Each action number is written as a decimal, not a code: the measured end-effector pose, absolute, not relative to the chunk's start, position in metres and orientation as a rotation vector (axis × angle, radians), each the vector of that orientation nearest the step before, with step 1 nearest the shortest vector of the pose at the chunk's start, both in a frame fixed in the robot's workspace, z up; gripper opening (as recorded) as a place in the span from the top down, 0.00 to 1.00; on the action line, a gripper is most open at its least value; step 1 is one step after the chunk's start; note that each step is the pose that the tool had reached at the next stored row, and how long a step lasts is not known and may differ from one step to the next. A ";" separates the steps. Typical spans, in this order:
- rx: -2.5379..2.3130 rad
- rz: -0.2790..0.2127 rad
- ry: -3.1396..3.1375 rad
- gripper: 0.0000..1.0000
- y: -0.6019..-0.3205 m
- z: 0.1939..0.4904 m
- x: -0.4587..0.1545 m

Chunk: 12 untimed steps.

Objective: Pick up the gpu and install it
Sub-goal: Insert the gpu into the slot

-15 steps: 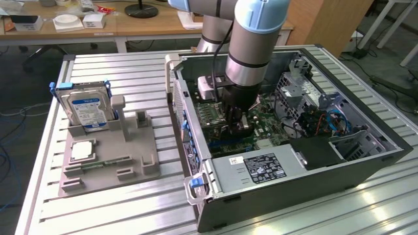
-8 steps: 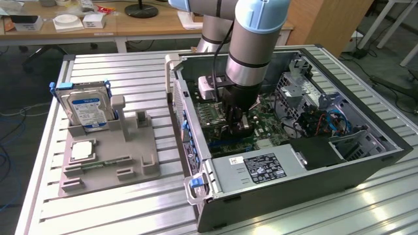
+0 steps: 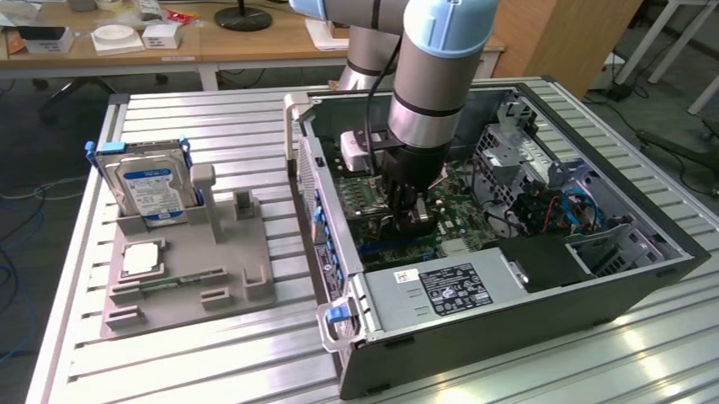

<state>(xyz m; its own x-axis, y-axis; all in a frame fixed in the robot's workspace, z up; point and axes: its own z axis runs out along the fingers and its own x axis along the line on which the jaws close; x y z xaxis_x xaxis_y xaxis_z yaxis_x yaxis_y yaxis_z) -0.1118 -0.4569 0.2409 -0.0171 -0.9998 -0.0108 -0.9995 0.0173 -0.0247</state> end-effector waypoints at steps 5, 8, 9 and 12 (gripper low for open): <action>-2.184 -0.018 2.222 0.74 -0.457 0.241 -0.112; -2.184 -0.018 2.222 0.74 -0.457 0.240 -0.113; -2.184 -0.018 2.221 0.74 -0.457 0.240 -0.113; -2.184 -0.018 2.222 0.74 -0.457 0.240 -0.113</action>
<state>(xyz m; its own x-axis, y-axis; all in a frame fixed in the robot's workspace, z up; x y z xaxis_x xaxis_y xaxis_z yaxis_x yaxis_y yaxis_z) -0.1128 -0.4569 0.2403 -0.0170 -0.9998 -0.0107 -0.9995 0.0173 -0.0265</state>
